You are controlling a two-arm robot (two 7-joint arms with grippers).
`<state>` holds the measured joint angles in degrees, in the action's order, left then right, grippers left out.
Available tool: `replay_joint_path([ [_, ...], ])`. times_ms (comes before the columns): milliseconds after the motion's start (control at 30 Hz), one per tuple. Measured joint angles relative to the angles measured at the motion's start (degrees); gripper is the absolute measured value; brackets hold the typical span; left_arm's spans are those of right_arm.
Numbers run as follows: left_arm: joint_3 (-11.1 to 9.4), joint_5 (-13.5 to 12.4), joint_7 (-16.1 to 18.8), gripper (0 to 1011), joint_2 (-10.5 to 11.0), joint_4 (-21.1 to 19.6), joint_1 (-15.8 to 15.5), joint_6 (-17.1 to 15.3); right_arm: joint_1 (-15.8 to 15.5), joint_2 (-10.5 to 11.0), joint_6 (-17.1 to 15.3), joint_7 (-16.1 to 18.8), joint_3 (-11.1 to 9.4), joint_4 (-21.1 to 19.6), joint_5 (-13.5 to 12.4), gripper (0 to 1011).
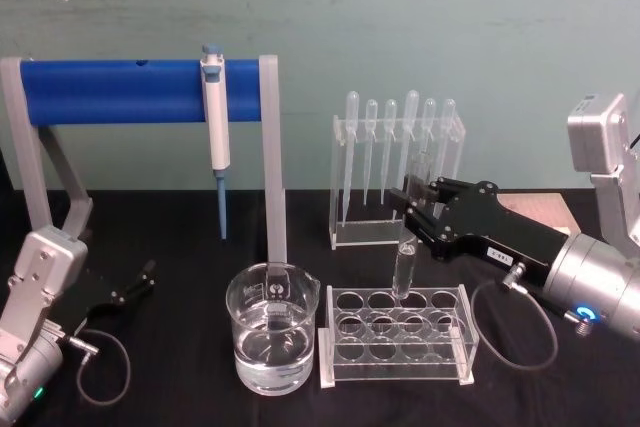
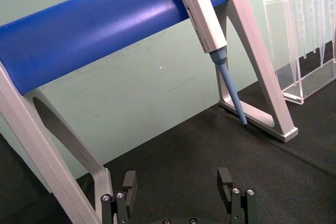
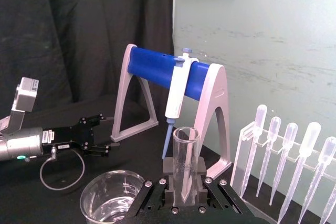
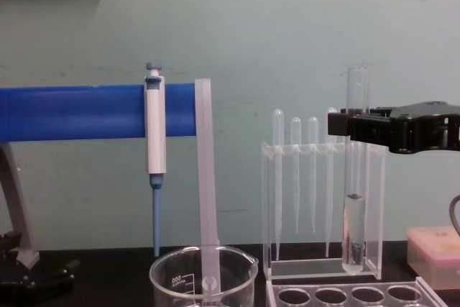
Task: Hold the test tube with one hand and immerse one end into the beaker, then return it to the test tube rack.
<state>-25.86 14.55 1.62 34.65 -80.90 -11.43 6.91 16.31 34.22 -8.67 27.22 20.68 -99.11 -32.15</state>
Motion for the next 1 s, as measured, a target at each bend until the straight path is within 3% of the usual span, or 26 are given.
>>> replay_joint_path([
  [1000, 0.0, 0.0, 0.0, 1000, 0.0, 0.0, 0.0, 0.0, 0.0, 0.0, 0.0, 0.0, 0.0, 0.0, 0.0, 225],
])
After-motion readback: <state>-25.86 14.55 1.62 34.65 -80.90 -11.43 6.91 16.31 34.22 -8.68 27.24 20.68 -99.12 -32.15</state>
